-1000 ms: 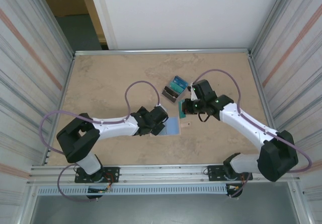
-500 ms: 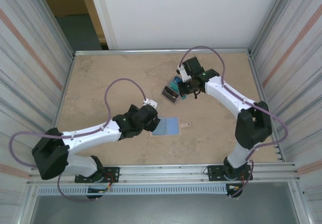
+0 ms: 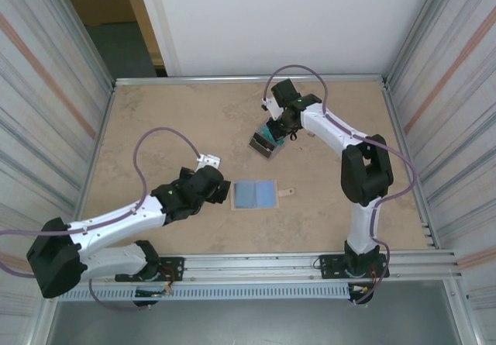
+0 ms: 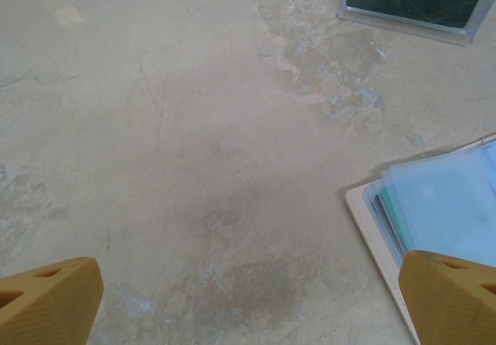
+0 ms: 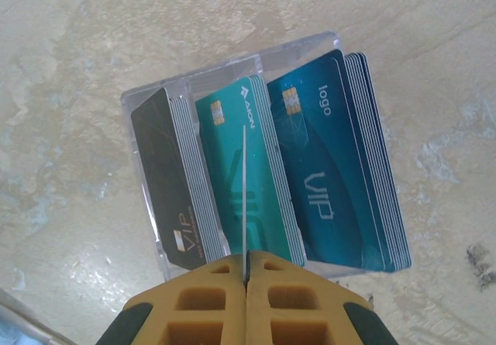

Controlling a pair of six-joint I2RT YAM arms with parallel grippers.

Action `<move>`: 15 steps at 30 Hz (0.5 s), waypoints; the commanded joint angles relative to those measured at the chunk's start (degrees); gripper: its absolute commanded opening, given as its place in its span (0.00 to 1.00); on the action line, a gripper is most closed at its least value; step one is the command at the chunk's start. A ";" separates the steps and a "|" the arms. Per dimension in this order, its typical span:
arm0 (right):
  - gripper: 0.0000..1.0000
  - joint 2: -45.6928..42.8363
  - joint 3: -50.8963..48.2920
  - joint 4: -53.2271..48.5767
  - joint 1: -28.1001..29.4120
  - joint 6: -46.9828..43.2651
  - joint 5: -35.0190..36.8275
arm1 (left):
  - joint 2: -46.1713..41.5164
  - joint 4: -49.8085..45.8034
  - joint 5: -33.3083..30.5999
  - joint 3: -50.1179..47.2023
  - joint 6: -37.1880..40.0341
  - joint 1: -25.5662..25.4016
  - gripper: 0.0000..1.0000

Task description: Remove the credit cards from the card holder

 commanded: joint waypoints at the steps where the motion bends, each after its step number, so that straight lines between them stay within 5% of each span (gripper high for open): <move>1: 0.00 2.10 3.04 -1.92 -0.33 -2.88 -0.28 | -1.83 -0.32 -1.32 -1.32 -2.09 0.81 0.99; 15: 0.00 6.82 7.68 -3.48 -0.84 -6.35 0.06 | -3.06 0.83 -0.59 -3.02 -2.65 1.80 0.99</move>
